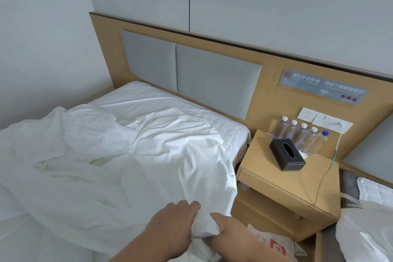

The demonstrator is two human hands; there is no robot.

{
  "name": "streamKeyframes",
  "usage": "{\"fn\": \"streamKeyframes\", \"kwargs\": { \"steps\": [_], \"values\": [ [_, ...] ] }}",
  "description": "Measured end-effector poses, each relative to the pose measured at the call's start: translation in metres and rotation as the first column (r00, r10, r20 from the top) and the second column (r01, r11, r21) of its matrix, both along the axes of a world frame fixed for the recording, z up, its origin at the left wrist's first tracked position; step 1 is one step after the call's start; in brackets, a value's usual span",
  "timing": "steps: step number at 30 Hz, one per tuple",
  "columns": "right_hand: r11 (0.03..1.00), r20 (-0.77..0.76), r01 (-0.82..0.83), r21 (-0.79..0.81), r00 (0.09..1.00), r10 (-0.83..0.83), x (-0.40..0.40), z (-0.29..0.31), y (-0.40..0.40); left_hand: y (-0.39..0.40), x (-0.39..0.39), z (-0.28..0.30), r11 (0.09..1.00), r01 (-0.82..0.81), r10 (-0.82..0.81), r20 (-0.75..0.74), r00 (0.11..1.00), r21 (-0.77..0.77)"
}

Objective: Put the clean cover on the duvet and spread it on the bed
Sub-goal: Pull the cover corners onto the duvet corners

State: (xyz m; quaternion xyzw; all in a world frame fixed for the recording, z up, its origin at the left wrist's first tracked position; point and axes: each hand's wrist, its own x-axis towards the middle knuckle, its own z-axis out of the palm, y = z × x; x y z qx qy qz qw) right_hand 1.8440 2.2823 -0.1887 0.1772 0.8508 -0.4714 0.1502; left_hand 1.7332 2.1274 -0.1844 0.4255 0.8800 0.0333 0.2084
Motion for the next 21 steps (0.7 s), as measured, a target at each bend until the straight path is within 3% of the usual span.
{"fn": "streamKeyframes", "kwargs": {
  "steps": [4, 9, 12, 15, 17, 21],
  "values": [
    [0.999, 0.112, -0.036, 0.024, 0.993, 0.033, -0.001, 0.010, 0.000, -0.001, 0.000, -0.004, 0.998, -0.047, 0.045, 0.036, 0.998, 0.039],
    [0.910, 0.251, -0.191, 0.368, 0.963, 0.101, -0.007, 0.002, 0.002, -0.001, -0.001, 0.004, 0.999, -0.051, 0.049, 0.168, 0.985, 0.011],
    [0.852, 0.292, -0.211, 0.480, 0.954, 0.072, -0.018, -0.006, 0.003, 0.000, -0.004, 0.014, 0.999, -0.029, 0.037, 0.249, 0.968, -0.038],
    [0.823, 0.355, -0.246, 0.512, 0.933, 0.059, -0.025, -0.017, 0.003, 0.006, -0.002, 0.018, 0.986, 0.085, -0.067, 0.123, 0.990, -0.142],
    [0.783, 0.320, -0.297, 0.546, 0.938, 0.133, -0.025, -0.024, 0.006, 0.009, -0.001, 0.013, 0.983, 0.111, -0.106, 0.043, 0.993, -0.147],
    [0.895, 0.231, -0.246, 0.373, 0.959, 0.167, -0.015, -0.021, 0.004, 0.008, -0.004, -0.006, 0.989, 0.078, -0.077, 0.013, 0.997, -0.127]
  ]
}}
